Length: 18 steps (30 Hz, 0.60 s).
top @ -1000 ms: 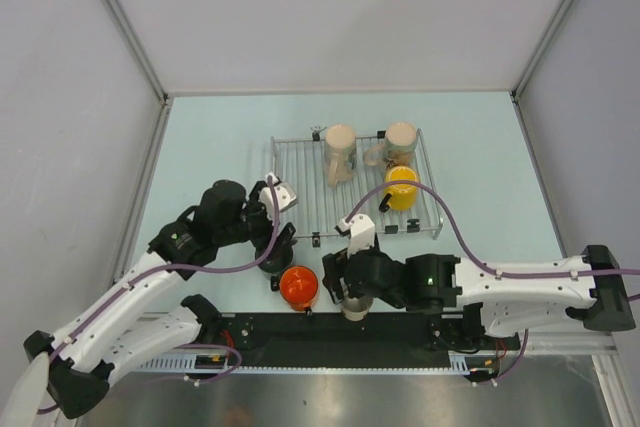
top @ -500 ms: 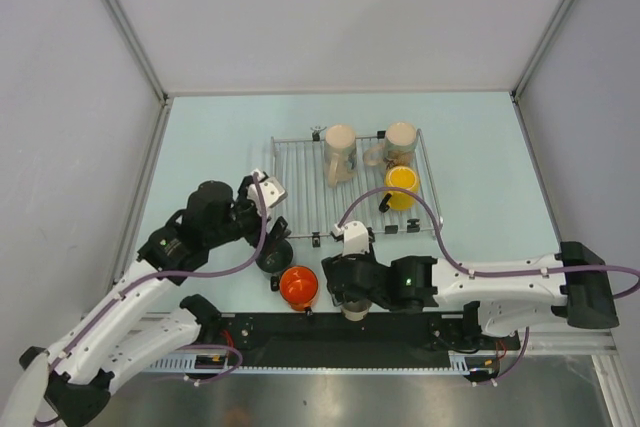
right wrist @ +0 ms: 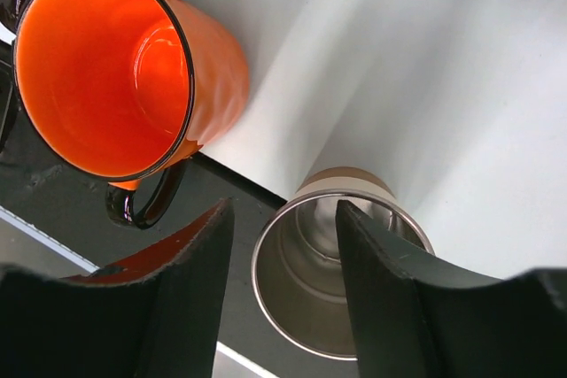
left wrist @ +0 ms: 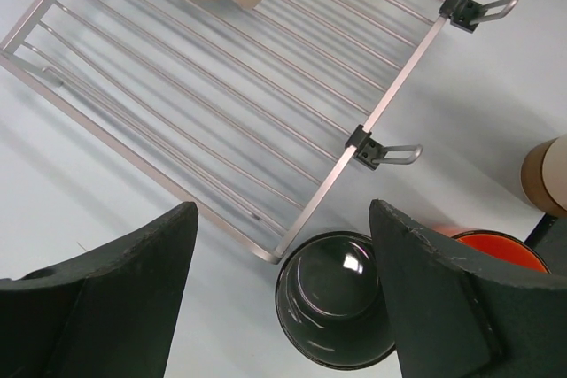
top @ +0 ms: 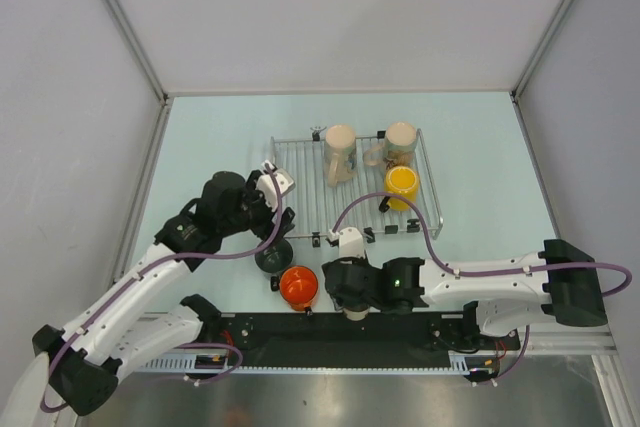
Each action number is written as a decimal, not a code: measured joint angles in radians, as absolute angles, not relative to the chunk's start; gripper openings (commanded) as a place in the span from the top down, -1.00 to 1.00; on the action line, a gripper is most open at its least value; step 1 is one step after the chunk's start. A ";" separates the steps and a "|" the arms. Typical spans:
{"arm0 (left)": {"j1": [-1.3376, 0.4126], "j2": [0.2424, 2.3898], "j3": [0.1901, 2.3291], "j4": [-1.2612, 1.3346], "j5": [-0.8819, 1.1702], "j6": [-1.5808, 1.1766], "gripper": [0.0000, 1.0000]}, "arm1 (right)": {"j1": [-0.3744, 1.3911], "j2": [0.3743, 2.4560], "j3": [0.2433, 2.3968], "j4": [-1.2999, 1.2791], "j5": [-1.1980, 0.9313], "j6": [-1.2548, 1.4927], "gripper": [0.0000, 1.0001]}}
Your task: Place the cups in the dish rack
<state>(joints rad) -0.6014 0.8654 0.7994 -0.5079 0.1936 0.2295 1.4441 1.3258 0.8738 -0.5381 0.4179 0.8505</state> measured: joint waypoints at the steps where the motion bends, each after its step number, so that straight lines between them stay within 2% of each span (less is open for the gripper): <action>1: -0.598 0.874 0.799 -0.503 0.194 0.229 -0.66 | 1.444 1.326 0.874 -0.541 0.416 0.855 0.10; 5: -0.585 0.885 0.799 -0.489 0.194 0.230 -0.67 | 1.446 1.330 0.873 -0.544 0.409 0.871 0.37; 15: -0.571 0.883 0.801 -0.481 0.194 0.229 -0.68 | 1.447 1.351 0.864 -0.543 0.372 0.897 0.60; 18: -0.569 0.883 0.809 -0.482 0.194 0.229 -0.68 | 1.444 1.369 0.864 -0.543 0.357 0.900 0.94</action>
<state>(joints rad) -0.5686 0.8825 0.8089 -0.4824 0.1944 0.2295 1.4441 1.3693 0.8642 -0.5430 0.3569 0.8997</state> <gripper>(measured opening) 0.842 0.171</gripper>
